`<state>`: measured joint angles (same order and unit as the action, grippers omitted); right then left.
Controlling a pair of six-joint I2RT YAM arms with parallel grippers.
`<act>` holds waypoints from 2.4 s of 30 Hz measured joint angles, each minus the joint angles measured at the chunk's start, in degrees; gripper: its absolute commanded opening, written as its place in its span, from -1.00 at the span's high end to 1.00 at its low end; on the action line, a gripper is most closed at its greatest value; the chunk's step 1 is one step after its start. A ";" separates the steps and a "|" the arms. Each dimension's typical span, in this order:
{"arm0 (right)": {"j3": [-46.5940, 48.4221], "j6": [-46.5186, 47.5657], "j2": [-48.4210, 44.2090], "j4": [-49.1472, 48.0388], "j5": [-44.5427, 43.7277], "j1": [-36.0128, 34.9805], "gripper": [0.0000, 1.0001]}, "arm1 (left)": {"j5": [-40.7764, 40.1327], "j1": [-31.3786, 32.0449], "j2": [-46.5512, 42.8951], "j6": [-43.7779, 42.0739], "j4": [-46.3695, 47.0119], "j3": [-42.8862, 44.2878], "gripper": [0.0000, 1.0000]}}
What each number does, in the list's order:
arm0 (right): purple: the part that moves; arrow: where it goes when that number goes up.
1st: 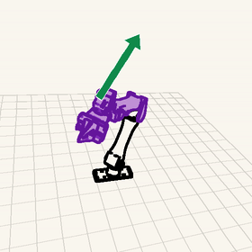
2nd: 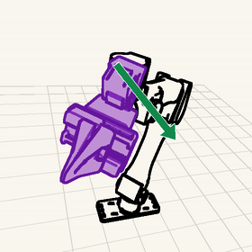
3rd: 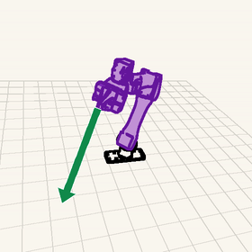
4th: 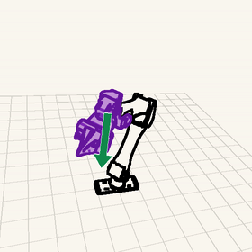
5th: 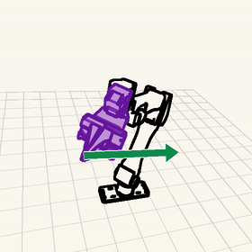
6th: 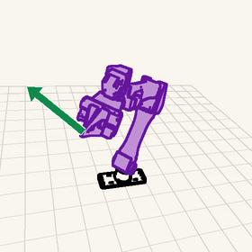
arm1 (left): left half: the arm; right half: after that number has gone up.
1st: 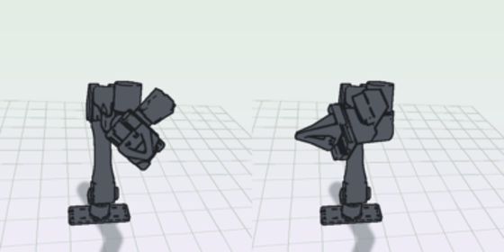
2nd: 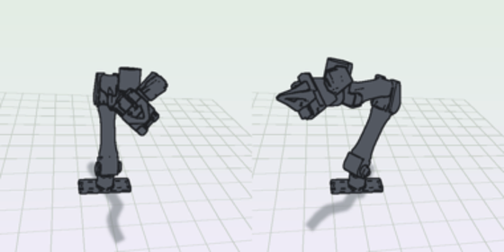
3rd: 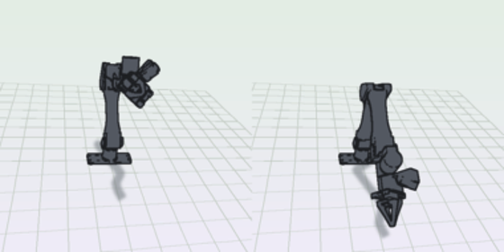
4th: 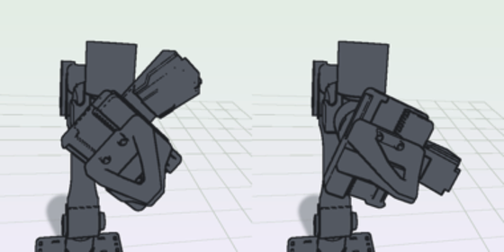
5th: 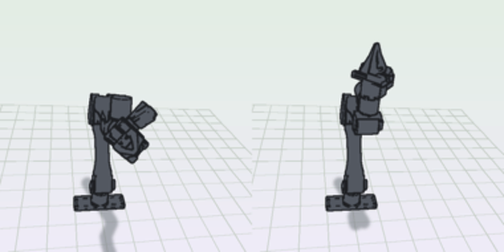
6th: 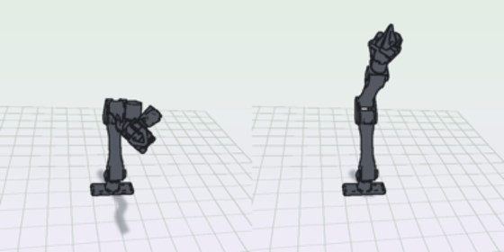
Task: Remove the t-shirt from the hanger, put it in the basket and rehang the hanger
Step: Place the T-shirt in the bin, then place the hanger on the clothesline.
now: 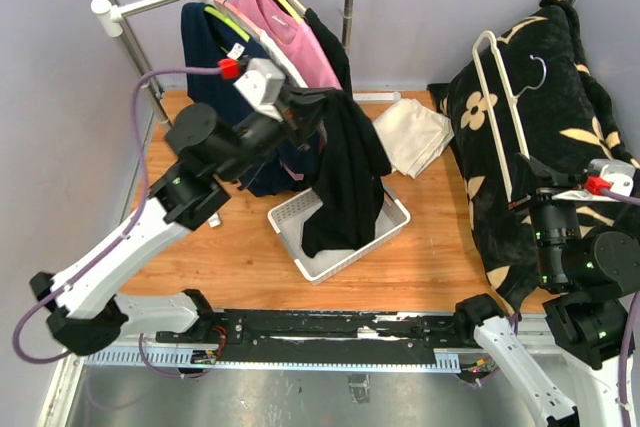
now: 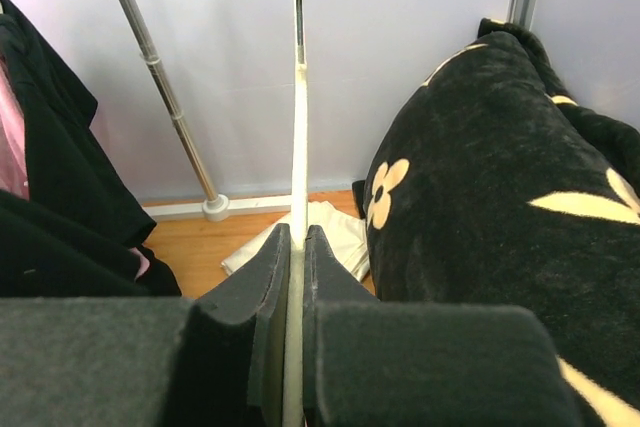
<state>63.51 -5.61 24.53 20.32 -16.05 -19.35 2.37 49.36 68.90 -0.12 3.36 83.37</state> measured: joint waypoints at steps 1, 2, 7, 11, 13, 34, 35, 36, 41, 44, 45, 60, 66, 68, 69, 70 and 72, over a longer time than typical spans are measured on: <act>-0.31 -0.04 0.17 -0.22 0.02 0.00 0.99 | -0.20 0.00 -2.03 0.31 -0.39 -1.01 0.99; -0.61 -0.07 0.31 -0.44 0.11 0.00 0.99 | -0.28 0.00 -3.98 0.63 -0.83 -1.86 0.99; -2.05 -0.61 1.42 -1.44 0.87 0.00 0.99 | 0.33 0.00 -10.34 3.21 -1.75 -7.61 0.99; -2.51 -1.16 2.82 -1.88 1.75 0.00 0.99 | 2.19 0.00 -12.00 5.97 -1.68 -14.29 0.99; -2.73 -1.51 3.50 -2.34 2.10 0.00 0.99 | 2.95 0.02 -11.45 7.15 -1.68 -17.73 0.99; -3.17 -2.01 8.94 -5.88 5.81 0.00 0.99 | -2.60 1.46 -4.74 12.31 11.80 -44.46 0.99; -3.21 -2.08 9.66 -6.21 6.29 0.00 0.99 | -2.75 1.64 -3.82 13.07 12.20 -45.75 0.99; -3.32 -2.12 10.34 -6.60 6.93 0.00 0.99 | -2.99 1.77 -3.08 13.79 12.39 -46.69 0.99; -3.37 -2.19 12.33 -8.04 9.27 0.00 0.99 | -6.29 1.88 2.08 17.77 11.93 -48.35 0.99; -3.26 -2.21 13.22 -9.16 10.64 0.00 0.99 | -8.81 2.23 6.27 19.71 9.92 -47.82 0.99; -3.10 -2.21 13.66 -9.51 11.34 0.00 0.99 | -9.49 2.38 7.52 20.17 9.20 -47.69 0.99; 3.89 -1.86 23.26 -13.62 22.99 0.00 0.99 | -23.45 3.28 10.08 23.71 -1.68 -45.03 0.26; 7.06 -1.81 29.00 -15.61 26.80 0.00 0.99 | -24.20 3.28 8.09 23.17 -3.89 -44.09 -0.73; 8.15 -1.73 30.86 -16.26 27.69 0.00 0.99 | -24.20 3.28 5.38 23.08 -4.13 -44.11 -0.79; 8.98 -1.57 31.98 -16.68 28.17 0.00 0.99 | -24.17 3.28 3.87 23.04 -4.11 -44.11 -0.80; 9.70 -1.38 33.03 -17.27 28.61 0.00 0.99 | -24.17 3.28 2.36 22.91 -4.11 -44.11 -0.81; 11.23 -0.92 35.04 -18.36 29.18 0.00 0.98 | -24.15 3.28 -1.22 22.71 -4.11 -44.11 -0.81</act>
<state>74.74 -6.52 59.57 1.96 13.13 -19.35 -21.78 52.64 67.68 22.59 -0.75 39.27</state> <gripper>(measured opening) 0.043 0.899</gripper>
